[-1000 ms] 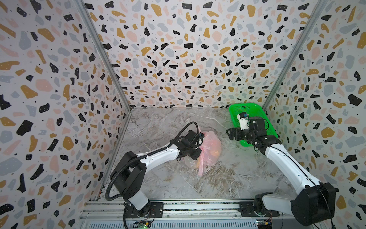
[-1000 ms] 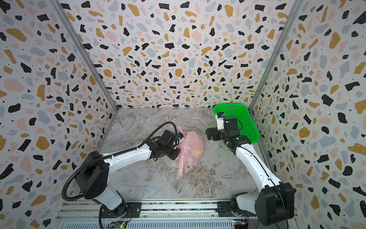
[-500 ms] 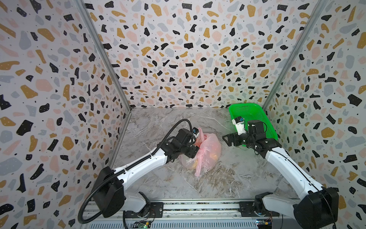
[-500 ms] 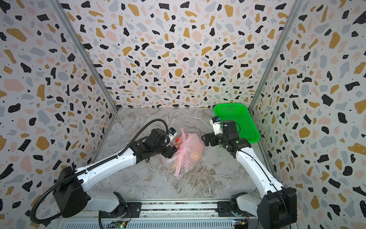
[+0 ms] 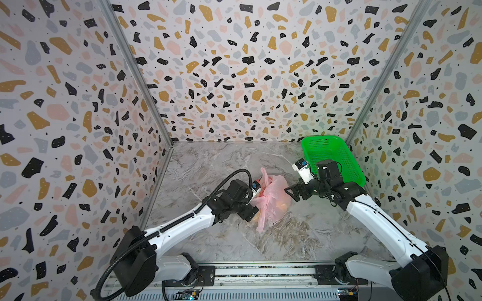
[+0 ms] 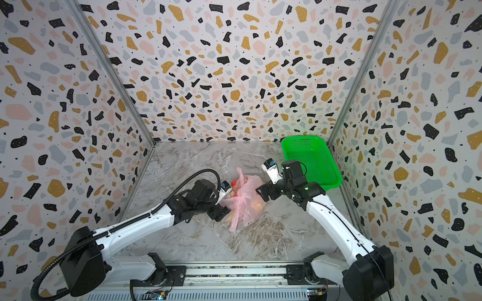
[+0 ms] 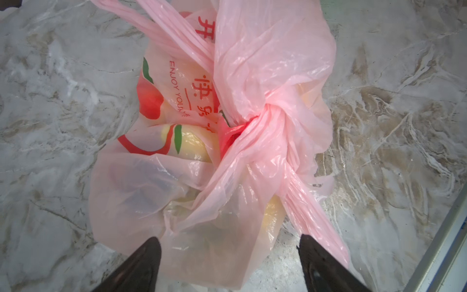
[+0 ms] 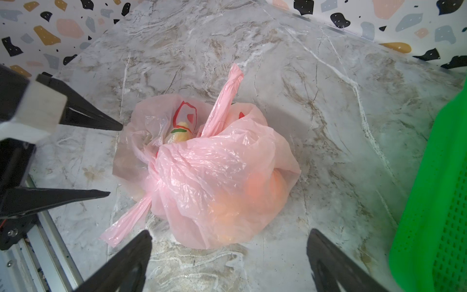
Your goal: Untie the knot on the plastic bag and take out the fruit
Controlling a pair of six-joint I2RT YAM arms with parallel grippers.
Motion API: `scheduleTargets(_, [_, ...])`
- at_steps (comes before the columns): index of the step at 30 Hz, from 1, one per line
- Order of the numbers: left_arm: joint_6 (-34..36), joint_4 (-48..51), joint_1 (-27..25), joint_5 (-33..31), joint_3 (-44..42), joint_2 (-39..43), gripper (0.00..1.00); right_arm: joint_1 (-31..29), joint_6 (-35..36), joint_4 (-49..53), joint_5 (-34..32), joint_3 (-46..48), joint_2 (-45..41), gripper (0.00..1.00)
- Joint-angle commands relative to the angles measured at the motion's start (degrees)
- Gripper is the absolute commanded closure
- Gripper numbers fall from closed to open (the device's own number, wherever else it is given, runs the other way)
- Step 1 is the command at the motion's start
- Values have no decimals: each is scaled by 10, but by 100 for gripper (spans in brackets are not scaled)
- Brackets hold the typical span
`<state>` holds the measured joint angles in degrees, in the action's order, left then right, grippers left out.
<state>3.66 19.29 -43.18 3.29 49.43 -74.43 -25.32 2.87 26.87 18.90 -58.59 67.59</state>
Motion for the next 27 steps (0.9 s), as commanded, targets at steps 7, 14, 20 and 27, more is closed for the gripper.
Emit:
scheduleTargets(7, [43,-60,-11,-24,31,-59,13,-6,28,5,-5,-21,-10,3])
scheduleTargets(14, [35,-100,-14,-69,17,-84,33,-10,11,-50,8,9,-12,4])
scheduleTargets(20, [30,-136,-15,-74,-8,-71,75,-30,7,-130,15,53,-10,6])
scheduleTargets(27, [56,-137,-23,-92,-35,-21,96,-66,59,-200,18,71,5,7])
